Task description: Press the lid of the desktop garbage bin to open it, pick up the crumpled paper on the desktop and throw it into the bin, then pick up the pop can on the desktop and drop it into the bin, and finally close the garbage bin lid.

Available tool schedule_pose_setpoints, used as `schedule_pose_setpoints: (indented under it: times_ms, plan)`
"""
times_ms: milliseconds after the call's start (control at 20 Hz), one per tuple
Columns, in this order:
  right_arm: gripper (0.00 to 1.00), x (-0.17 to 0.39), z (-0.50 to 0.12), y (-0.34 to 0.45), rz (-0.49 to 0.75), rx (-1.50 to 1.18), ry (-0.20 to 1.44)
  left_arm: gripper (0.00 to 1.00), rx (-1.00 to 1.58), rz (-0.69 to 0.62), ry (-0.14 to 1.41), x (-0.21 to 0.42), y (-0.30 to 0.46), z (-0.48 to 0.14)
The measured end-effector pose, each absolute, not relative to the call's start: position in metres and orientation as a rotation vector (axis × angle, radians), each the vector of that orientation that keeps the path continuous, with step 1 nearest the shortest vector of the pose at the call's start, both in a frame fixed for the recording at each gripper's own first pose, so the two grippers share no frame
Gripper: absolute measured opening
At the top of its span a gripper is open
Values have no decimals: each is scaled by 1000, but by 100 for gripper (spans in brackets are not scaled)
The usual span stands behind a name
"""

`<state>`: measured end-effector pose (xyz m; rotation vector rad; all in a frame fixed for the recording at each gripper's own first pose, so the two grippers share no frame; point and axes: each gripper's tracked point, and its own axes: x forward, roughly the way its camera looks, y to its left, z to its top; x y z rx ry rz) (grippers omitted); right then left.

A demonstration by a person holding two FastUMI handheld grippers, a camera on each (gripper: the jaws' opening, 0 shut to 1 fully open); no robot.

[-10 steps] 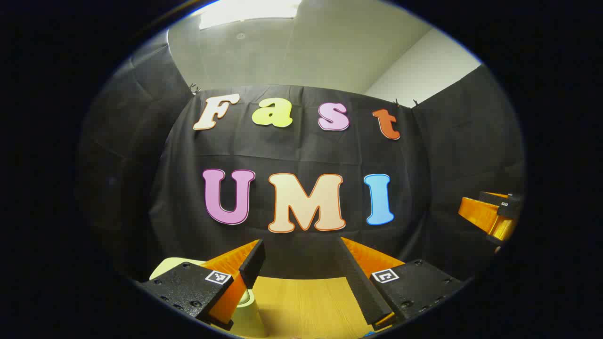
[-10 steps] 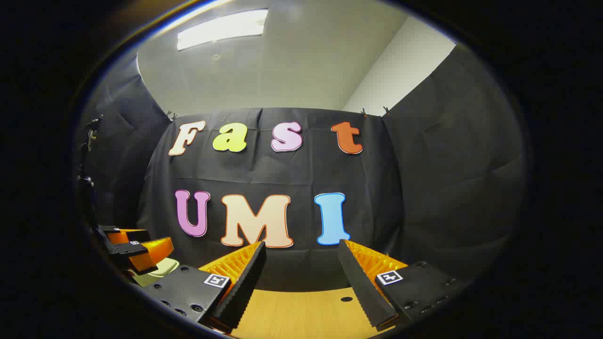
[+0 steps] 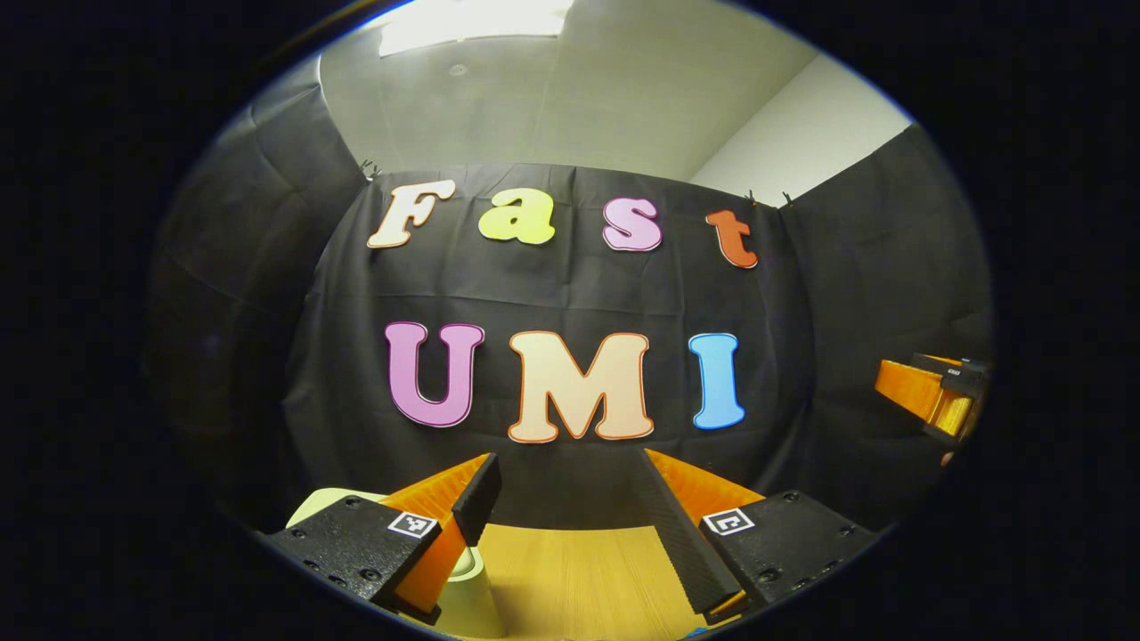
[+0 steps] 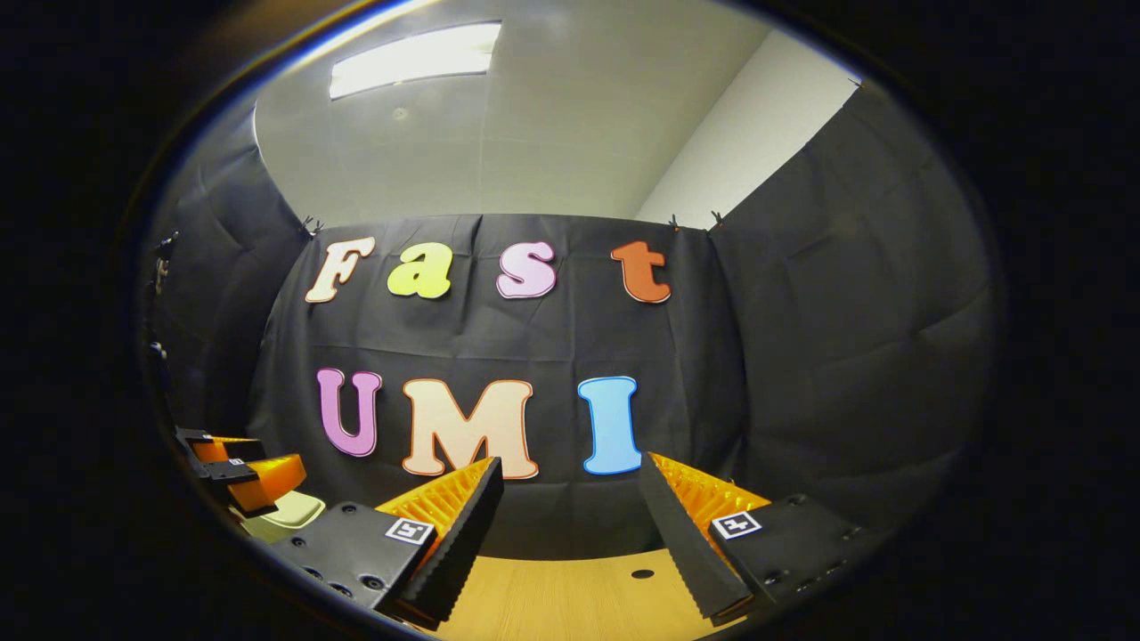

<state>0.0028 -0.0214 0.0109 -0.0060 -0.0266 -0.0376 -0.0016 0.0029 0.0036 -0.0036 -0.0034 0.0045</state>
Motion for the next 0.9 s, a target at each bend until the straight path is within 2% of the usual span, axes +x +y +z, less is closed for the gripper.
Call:
schedule_pose_setpoints:
  times_ms: [900]
  plan:
    - [97,0,0,-21,-21,-20,0,92,3,-2,21,2,4,-3]
